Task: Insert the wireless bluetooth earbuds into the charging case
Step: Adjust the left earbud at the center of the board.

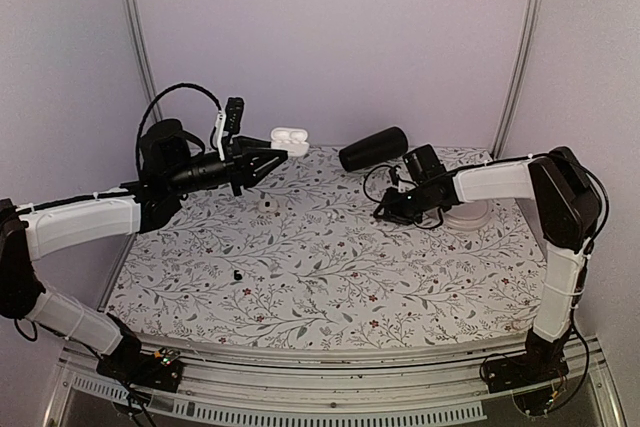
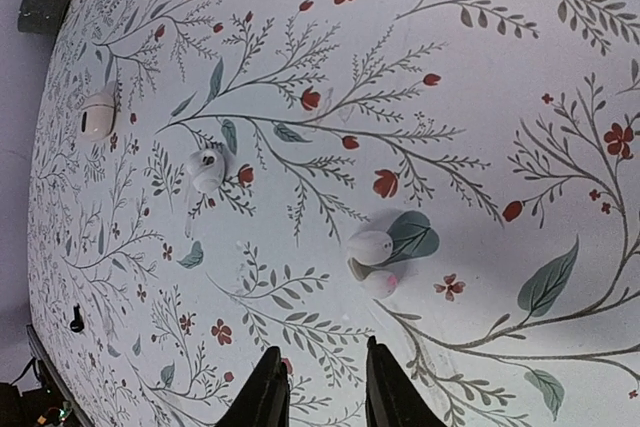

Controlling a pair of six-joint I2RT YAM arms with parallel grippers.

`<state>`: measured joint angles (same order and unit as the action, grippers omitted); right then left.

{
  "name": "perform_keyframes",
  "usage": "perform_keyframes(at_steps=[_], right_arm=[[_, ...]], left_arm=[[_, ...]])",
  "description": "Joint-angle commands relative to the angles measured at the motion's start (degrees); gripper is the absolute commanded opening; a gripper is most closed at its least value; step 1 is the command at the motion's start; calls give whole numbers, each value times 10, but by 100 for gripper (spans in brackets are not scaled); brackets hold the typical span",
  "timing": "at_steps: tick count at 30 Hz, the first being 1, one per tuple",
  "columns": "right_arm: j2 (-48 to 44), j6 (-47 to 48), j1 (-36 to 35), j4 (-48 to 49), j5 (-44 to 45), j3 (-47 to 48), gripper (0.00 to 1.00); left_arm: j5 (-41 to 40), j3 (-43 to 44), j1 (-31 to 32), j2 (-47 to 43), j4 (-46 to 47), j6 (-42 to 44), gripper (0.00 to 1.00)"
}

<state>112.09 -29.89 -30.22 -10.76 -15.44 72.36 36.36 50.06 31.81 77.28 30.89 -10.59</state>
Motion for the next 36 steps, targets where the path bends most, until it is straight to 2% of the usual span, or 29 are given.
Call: perform_keyframes(at_steps=[1, 10, 14, 24, 36], right_arm=[[22, -15, 0, 1, 34, 6, 27], [52, 29, -23, -43, 73, 76, 20], [61, 18, -23, -47, 69, 76, 13], [73, -8, -40, -7, -12, 56, 11], [85, -15, -10, 2, -38, 36, 10]], left_arm=[[5, -2, -7, -2, 4, 0, 0], [5, 1, -7, 0, 1, -1, 0], [4, 3, -7, -1, -2, -1, 0], [6, 10, -7, 7, -4, -2, 0], [0, 9, -7, -2, -15, 4, 0]])
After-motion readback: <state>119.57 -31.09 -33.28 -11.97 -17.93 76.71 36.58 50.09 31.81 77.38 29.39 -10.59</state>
